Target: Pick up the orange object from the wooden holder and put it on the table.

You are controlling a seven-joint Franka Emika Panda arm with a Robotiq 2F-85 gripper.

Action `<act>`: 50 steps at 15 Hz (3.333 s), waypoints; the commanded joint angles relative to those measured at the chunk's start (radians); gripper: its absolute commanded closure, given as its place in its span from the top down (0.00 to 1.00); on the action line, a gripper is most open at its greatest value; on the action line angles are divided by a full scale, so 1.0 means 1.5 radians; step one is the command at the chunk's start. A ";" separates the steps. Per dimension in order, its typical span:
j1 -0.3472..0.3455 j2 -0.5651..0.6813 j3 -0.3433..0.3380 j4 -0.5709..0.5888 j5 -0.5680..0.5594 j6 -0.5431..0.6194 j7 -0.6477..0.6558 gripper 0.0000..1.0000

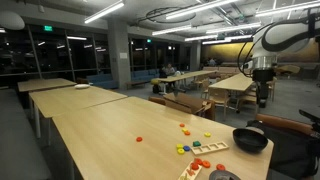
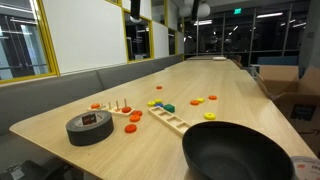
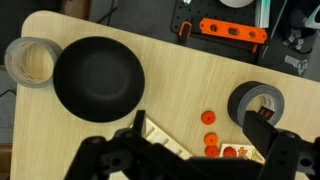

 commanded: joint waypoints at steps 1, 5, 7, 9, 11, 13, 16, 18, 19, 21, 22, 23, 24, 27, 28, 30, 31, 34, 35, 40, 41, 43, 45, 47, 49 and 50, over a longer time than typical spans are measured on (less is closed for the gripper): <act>-0.006 0.002 0.005 0.004 0.004 0.000 -0.004 1.00; -0.006 -0.001 0.005 0.011 0.004 0.000 -0.003 1.00; -0.005 0.001 0.003 0.011 0.005 0.003 -0.005 1.00; -0.005 0.004 0.008 0.006 0.006 0.007 0.003 1.00; -0.006 0.001 0.016 0.001 0.000 0.011 0.008 1.00; -0.009 -0.012 0.030 -0.007 -0.009 0.019 0.018 1.00; -0.017 -0.028 0.050 -0.012 -0.024 0.030 0.042 1.00; -0.021 -0.036 0.061 -0.015 -0.039 0.040 0.063 1.00; -0.018 -0.035 0.067 -0.015 -0.047 0.038 0.069 1.00; -0.008 -0.025 0.078 -0.029 -0.047 0.068 0.090 1.00; -0.006 -0.018 0.086 -0.037 -0.048 0.086 0.104 1.00; -0.005 -0.009 0.097 -0.046 -0.045 0.104 0.124 1.00; -0.003 0.003 0.109 -0.056 -0.043 0.126 0.145 1.00; 0.005 0.039 0.143 -0.087 -0.034 0.199 0.213 1.00; 0.011 0.063 0.154 -0.096 -0.027 0.234 0.236 1.00; 0.032 0.104 0.168 -0.108 -0.005 0.289 0.250 1.00; 0.036 0.125 0.178 -0.111 0.005 0.314 0.265 1.00; 0.067 0.198 0.210 -0.110 0.054 0.382 0.310 1.00; 0.075 0.225 0.222 -0.105 0.069 0.403 0.323 1.00; 0.128 0.400 0.287 -0.062 0.149 0.538 0.392 1.00; 0.132 0.434 0.299 -0.049 0.153 0.563 0.405 1.00; 0.141 0.503 0.324 -0.017 0.145 0.608 0.447 1.00; 0.144 0.554 0.332 0.014 0.120 0.635 0.481 1.00; 0.149 0.587 0.327 0.041 0.098 0.653 0.508 1.00; 0.155 0.605 0.317 0.061 0.078 0.662 0.530 1.00; 0.158 0.608 0.313 0.067 0.069 0.664 0.541 1.00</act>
